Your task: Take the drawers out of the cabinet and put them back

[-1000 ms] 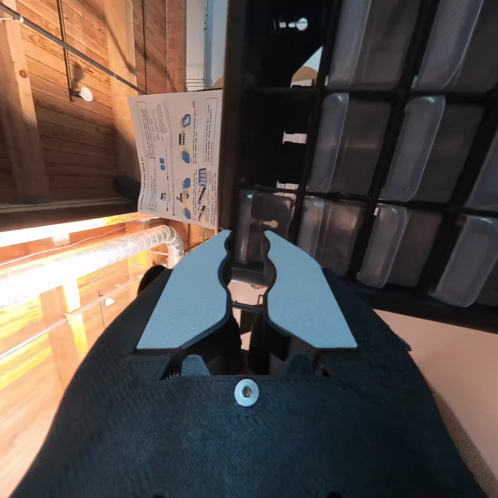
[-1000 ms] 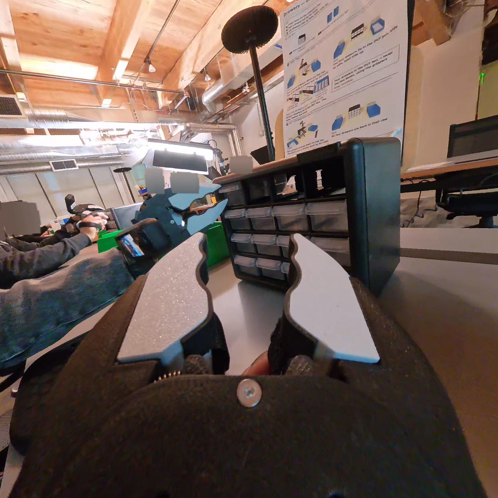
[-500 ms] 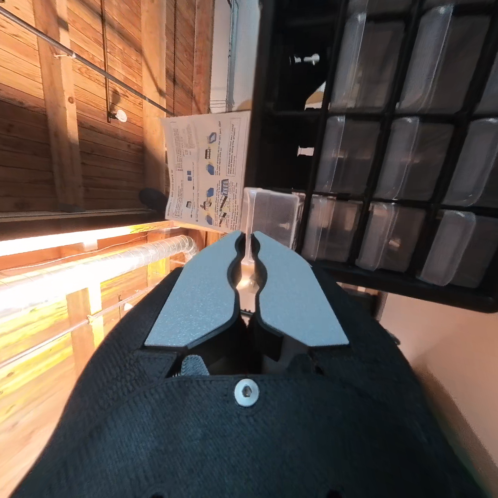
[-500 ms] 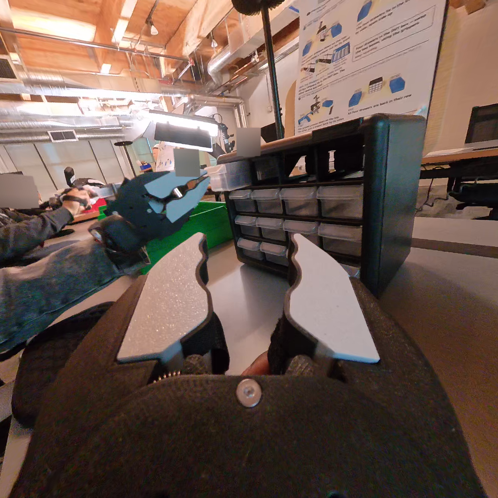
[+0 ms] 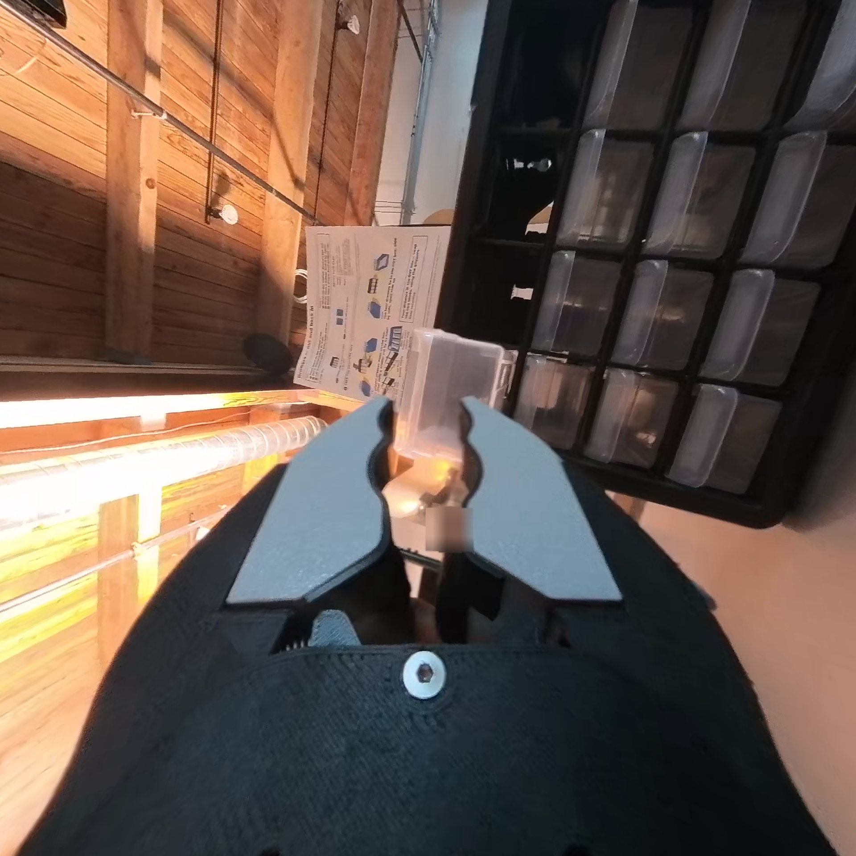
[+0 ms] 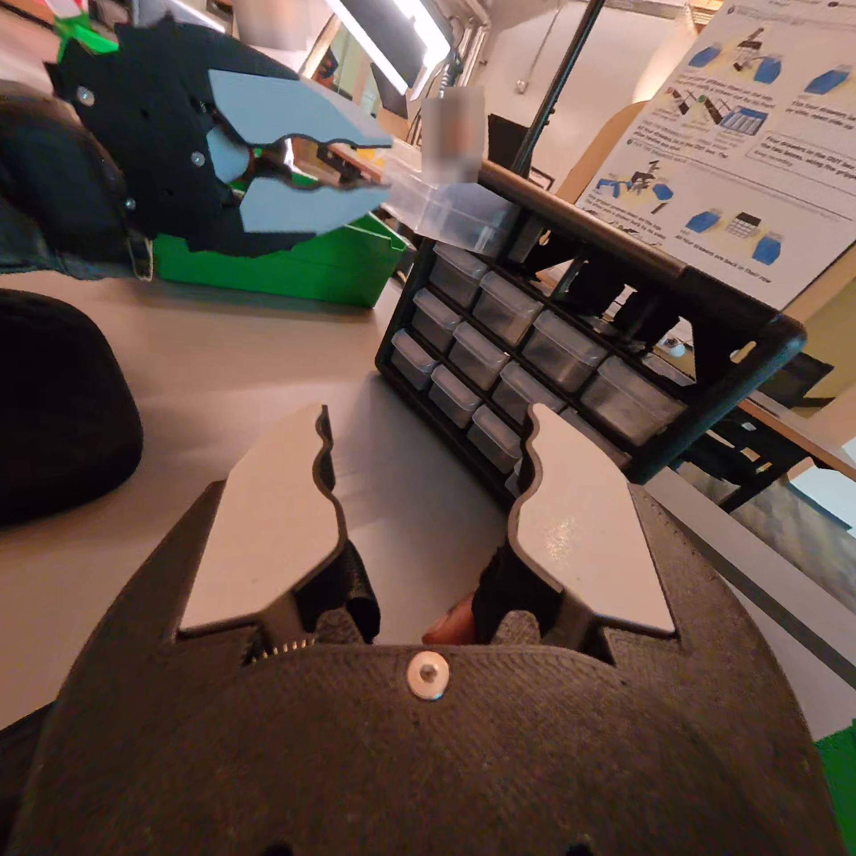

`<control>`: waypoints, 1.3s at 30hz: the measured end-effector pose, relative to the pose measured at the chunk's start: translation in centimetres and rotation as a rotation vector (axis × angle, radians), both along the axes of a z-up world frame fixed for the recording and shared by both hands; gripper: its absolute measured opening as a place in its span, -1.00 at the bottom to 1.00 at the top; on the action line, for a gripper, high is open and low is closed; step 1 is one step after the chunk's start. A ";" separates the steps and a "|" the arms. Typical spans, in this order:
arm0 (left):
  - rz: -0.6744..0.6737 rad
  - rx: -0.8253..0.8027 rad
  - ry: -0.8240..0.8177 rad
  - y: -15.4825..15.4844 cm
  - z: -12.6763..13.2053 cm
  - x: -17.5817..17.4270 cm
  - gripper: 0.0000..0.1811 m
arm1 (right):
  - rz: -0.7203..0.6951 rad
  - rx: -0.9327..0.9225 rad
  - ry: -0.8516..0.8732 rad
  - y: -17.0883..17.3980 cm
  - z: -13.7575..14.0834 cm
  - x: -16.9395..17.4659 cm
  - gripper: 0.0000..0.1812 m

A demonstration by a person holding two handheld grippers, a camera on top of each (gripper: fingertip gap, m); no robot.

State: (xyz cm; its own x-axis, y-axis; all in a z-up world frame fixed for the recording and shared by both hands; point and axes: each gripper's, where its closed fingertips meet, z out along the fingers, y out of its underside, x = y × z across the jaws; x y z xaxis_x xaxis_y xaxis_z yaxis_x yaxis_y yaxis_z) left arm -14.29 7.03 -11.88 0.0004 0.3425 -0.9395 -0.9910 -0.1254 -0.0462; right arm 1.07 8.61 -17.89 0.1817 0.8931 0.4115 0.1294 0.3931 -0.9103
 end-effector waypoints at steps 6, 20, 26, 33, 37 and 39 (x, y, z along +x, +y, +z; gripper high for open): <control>0.106 -0.073 -0.047 1.6 -0.5 -1.6 -0.30 | 0.006 -0.071 0.040 0.4 0.2 0.4 -0.19; 0.113 -0.138 0.085 0.0 -0.4 -0.4 -0.47 | 0.004 -0.075 0.050 0.5 0.0 0.8 -0.21; 0.083 -0.175 0.034 -2.2 -0.7 0.0 -0.49 | 0.004 -0.054 0.027 0.3 -0.3 0.6 -0.22; 0.019 -0.363 -0.134 -1.9 1.3 0.6 -0.49 | -0.003 -0.033 0.008 0.3 -0.6 0.4 -0.22; 0.065 -0.471 -0.138 -1.8 1.0 0.5 -0.50 | 0.000 -0.038 0.021 0.4 -0.4 0.5 -0.23; 0.097 -0.474 -0.105 -1.7 0.8 0.7 -0.50 | 0.001 -0.039 0.019 0.3 -0.5 0.5 -0.23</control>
